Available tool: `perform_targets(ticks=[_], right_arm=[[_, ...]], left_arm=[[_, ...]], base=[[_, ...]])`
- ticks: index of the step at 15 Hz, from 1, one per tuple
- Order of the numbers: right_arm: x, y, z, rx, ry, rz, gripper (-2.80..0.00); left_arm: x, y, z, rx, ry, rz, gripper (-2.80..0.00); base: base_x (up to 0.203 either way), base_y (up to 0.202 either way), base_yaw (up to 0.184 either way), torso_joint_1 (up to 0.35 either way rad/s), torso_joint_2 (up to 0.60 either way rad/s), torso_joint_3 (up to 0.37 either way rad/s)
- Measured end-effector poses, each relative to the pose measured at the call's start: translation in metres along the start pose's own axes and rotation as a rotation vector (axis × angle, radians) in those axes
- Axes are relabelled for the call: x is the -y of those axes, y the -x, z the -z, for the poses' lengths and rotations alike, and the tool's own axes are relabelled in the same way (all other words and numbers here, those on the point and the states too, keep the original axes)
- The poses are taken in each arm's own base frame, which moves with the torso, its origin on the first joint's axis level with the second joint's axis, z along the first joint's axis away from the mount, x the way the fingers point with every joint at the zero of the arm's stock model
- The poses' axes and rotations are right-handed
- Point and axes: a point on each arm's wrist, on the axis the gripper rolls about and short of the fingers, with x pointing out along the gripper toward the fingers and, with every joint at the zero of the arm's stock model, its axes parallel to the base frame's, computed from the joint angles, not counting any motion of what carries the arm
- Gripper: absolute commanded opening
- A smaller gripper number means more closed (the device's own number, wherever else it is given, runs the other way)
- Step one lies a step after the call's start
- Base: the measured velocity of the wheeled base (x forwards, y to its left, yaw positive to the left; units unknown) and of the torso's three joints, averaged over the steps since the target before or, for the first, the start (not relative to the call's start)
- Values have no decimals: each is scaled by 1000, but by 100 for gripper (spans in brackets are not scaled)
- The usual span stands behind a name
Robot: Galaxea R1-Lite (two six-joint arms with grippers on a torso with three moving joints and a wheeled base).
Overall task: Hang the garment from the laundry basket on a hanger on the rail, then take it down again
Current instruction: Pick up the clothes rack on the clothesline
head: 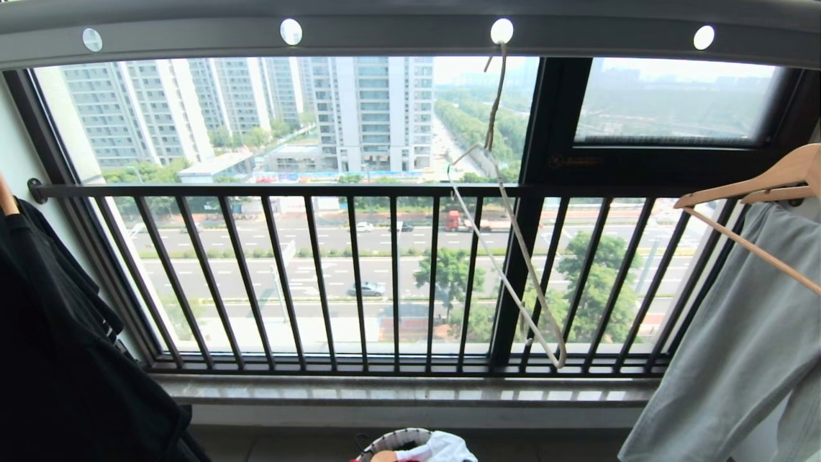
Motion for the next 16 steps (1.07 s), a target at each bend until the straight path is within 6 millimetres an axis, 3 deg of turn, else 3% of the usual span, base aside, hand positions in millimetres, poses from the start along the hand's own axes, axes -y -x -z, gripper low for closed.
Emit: perform_targets(ticks=[16], right_arm=[[0,0,-1,-1,4,0,-280]], left_arm=[[0,0,0,0,0,0,-280]], base=[[0,0,0,0,0,0]])
